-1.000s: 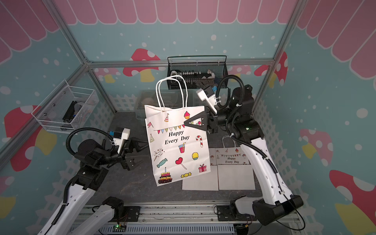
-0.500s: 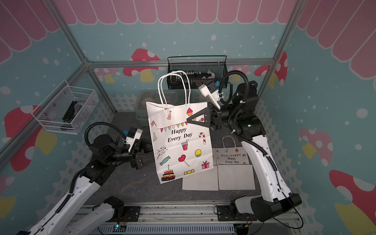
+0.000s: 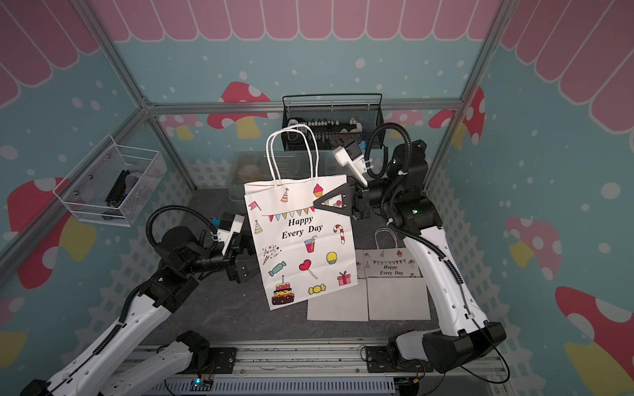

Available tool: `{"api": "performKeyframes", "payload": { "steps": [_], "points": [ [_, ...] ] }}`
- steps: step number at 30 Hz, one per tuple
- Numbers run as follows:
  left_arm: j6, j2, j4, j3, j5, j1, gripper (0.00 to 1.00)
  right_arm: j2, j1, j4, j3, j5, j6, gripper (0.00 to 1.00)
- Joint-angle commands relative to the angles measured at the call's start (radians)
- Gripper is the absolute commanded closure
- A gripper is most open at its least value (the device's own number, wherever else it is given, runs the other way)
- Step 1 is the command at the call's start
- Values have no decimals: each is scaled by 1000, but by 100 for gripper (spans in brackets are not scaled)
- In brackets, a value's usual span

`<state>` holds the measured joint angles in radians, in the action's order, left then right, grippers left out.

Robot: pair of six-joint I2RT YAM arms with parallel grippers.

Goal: Put away the paper bag
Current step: Press the paper bag.

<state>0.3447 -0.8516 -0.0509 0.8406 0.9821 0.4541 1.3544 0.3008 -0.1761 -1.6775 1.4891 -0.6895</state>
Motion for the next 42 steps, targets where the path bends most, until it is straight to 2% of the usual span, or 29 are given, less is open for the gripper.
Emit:
{"api": "performKeyframes", "payload": {
  "steps": [1,5,7,12,15,21,25,27,32,37,42],
  "points": [
    [43,54,-76,17,-26,3,20,-3,-5,36,-10,-39,-32,99],
    [83,122,-108,10,-88,-14,20,-14,-5,26,6,-90,-26,98],
    [135,152,-183,-9,-98,-28,20,-22,-6,-14,19,-120,10,98],
    [287,170,-404,-43,-86,-40,19,-48,-5,-88,55,-200,76,98],
    [329,147,-454,-45,-63,-39,19,-73,-3,-86,83,-246,76,98],
    [274,89,-358,-30,-51,-37,19,-136,12,-56,148,-341,56,97],
    [159,78,-192,-11,-121,-37,19,-171,33,-8,198,-335,25,97],
    [137,88,-164,-8,-153,-37,19,-179,44,-14,207,-326,29,97],
    [138,121,-179,-16,-197,-37,19,-178,87,-114,202,-320,99,97],
    [141,95,-190,-20,-138,-36,19,-160,156,-209,199,-354,181,97],
    [147,79,-210,-26,-123,-34,20,-153,177,-246,199,-381,219,97]
  ]
}}
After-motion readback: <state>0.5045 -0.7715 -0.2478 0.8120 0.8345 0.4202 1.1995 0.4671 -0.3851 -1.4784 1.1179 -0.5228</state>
